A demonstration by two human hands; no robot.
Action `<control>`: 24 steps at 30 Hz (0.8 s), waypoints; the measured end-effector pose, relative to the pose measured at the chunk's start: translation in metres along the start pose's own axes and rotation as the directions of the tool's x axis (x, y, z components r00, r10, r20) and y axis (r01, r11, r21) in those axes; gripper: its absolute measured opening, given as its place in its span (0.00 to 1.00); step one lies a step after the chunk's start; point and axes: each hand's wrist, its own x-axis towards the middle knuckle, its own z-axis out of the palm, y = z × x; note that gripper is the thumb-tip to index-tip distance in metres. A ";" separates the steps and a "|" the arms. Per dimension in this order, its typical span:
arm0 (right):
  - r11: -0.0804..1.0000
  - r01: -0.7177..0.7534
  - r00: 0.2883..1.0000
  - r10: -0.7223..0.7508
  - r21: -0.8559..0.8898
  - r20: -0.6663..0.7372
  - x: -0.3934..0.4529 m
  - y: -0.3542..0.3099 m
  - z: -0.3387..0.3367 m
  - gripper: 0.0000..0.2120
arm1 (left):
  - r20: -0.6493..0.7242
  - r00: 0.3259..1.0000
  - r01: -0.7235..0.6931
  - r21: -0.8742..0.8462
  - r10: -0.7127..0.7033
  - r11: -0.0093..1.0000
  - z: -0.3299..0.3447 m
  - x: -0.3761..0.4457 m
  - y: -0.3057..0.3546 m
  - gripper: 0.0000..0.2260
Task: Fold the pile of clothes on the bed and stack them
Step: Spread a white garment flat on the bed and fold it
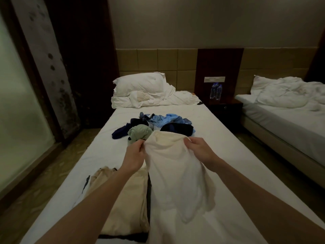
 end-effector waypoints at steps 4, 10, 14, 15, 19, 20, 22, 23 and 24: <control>0.965 -0.124 0.992 0.125 0.229 0.010 0.010 -0.013 0.006 0.20 | 0.250 0.963 0.205 -0.426 -0.103 0.881 0.017 -0.016 0.018 0.11; 0.959 -0.210 0.975 0.191 0.188 0.117 0.021 -0.014 0.012 0.22 | 0.452 0.892 0.210 -0.427 0.006 0.880 0.042 -0.019 0.031 0.13; 0.972 -0.195 0.981 0.196 0.132 0.005 0.027 -0.002 -0.006 0.22 | 0.330 0.944 0.105 -0.202 -0.033 0.974 0.040 -0.001 -0.002 0.11; 0.979 -0.183 0.979 0.190 0.084 -0.078 0.031 0.003 -0.012 0.22 | 0.293 0.954 0.124 -0.170 -0.070 0.978 0.038 0.002 -0.010 0.10; 0.987 -0.161 0.940 0.143 -0.031 -0.310 0.043 0.027 -0.038 0.23 | 0.094 0.966 0.252 -0.140 -0.241 0.957 0.019 0.009 -0.034 0.12; 0.986 -0.160 0.938 0.141 -0.035 -0.315 0.045 0.031 -0.040 0.22 | 0.064 0.963 0.268 -0.122 -0.262 0.956 0.016 0.010 -0.039 0.15; 0.988 -0.150 0.944 0.131 -0.039 -0.303 0.047 0.033 -0.039 0.21 | 0.065 0.959 0.282 -0.085 -0.278 0.955 0.015 0.013 -0.046 0.19; 0.988 -0.146 0.950 0.129 -0.040 -0.285 0.048 0.032 -0.036 0.21 | 0.100 0.960 0.269 -0.073 -0.261 0.960 0.017 0.013 -0.048 0.20; 0.990 -0.133 0.959 0.119 -0.037 -0.258 0.049 0.031 -0.032 0.22 | 0.156 0.961 0.242 -0.069 -0.229 0.968 0.020 0.012 -0.047 0.20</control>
